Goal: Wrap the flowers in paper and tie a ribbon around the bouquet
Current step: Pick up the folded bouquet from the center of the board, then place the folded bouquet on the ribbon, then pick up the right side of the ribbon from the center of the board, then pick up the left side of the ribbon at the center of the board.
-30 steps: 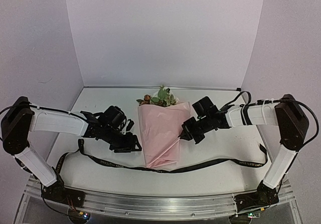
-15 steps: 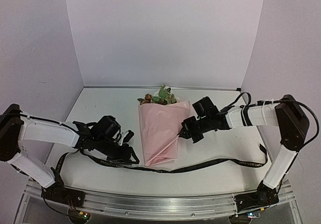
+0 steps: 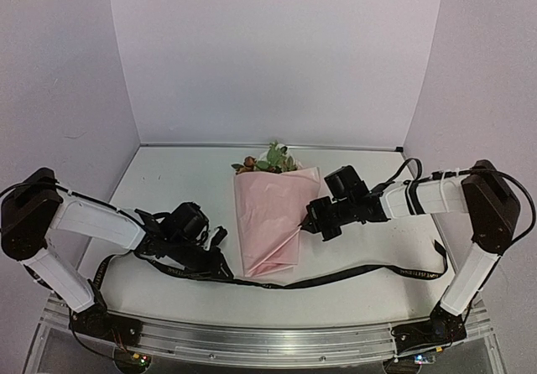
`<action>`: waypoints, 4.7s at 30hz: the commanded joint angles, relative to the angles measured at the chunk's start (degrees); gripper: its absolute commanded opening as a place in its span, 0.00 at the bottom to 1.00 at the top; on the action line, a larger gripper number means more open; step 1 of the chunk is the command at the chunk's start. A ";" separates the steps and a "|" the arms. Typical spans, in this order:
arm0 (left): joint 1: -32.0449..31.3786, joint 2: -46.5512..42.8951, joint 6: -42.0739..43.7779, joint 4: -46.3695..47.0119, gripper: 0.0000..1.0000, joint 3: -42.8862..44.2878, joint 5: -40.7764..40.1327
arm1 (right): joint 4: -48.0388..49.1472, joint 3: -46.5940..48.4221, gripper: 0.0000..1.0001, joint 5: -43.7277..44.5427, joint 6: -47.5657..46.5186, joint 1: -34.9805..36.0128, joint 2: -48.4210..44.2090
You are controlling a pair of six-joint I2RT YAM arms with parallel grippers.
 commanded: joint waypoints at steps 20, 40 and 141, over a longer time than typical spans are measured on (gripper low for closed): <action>3.26 7.39 -4.41 -5.20 0.04 3.13 -11.77 | 6.75 -5.14 0.00 3.65 6.35 3.16 -6.41; 14.07 15.94 -4.16 -1.97 0.05 8.76 -4.70 | 12.43 -9.32 0.00 2.85 7.49 5.45 -4.95; 26.25 -26.65 -34.14 -32.79 0.61 -6.48 -41.45 | -18.01 -25.93 0.00 32.46 -22.08 -1.07 -23.64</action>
